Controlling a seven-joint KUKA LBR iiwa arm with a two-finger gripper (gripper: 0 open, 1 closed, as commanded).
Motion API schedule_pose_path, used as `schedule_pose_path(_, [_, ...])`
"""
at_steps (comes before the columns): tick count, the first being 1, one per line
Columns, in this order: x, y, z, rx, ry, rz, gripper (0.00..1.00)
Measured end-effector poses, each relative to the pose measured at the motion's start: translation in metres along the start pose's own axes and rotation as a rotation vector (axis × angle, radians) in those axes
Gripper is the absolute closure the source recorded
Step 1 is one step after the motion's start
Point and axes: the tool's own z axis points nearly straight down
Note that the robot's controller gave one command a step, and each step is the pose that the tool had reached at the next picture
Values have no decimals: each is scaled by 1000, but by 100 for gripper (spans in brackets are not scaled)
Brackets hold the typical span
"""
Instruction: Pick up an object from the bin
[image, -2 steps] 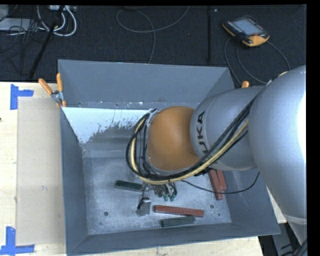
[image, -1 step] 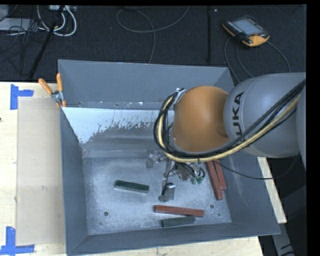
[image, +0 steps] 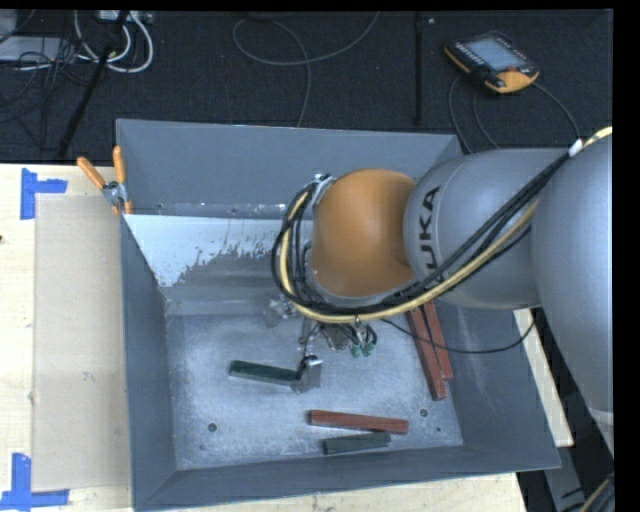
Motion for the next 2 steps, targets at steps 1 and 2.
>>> schedule_pose_path(1, [38,21,42,-7,13,-39,0])
schedule_pose_path(2, [26,43,58,-5,7,-43,100])
